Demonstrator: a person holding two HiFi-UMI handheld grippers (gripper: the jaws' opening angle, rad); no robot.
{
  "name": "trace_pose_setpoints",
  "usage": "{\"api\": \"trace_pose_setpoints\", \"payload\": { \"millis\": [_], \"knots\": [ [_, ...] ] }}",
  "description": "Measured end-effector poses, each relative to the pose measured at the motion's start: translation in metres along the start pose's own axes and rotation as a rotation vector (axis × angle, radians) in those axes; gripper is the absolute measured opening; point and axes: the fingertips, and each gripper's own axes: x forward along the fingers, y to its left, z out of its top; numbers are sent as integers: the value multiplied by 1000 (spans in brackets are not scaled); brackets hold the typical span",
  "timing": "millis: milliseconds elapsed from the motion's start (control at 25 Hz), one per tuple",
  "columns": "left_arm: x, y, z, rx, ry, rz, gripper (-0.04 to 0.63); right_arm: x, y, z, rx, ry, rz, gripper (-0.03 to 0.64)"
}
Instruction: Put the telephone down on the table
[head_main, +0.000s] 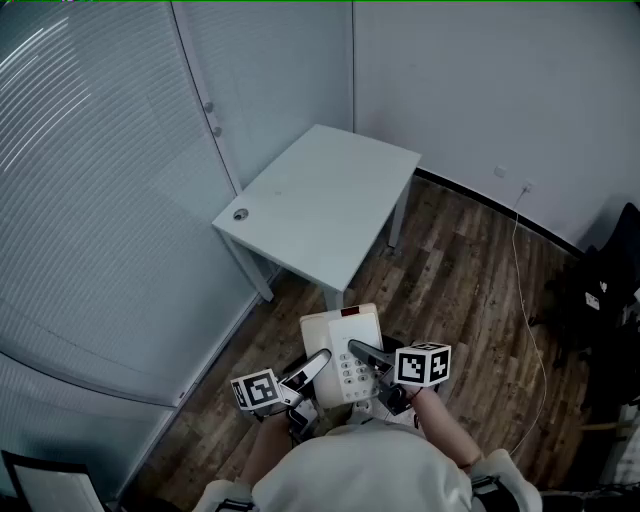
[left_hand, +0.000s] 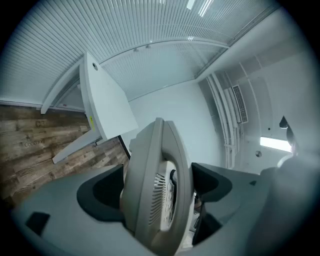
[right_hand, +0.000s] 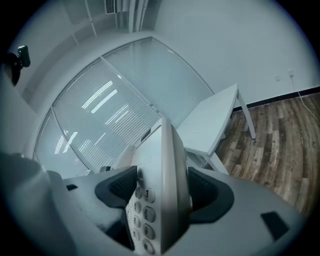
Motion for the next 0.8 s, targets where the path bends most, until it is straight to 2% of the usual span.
{"api": "trace_pose_setpoints", "payload": {
  "millis": [120, 240, 400, 520, 640, 800],
  "knots": [
    [-18, 0, -1, 6, -5, 1, 404, 4, 14, -11, -4, -5, 6, 324],
    [-31, 1, -9, -44, -2, -12, 405, 5, 22, -26, 3, -10, 1, 324],
    [-46, 1, -13, 10, 12, 2, 405, 2, 32, -38, 7, -13, 3, 324],
    [-52, -4, -16, -41, 7, -25, 404, 3, 38, -43, 7, -15, 4, 324],
    [-62, 1, -14, 10, 16, 3, 405, 5, 45, -48, 9, -18, 7, 324],
    [-73, -1, -15, 18, 11, 4, 405, 6, 53, -54, 5, -19, 9, 324]
  ]
}}
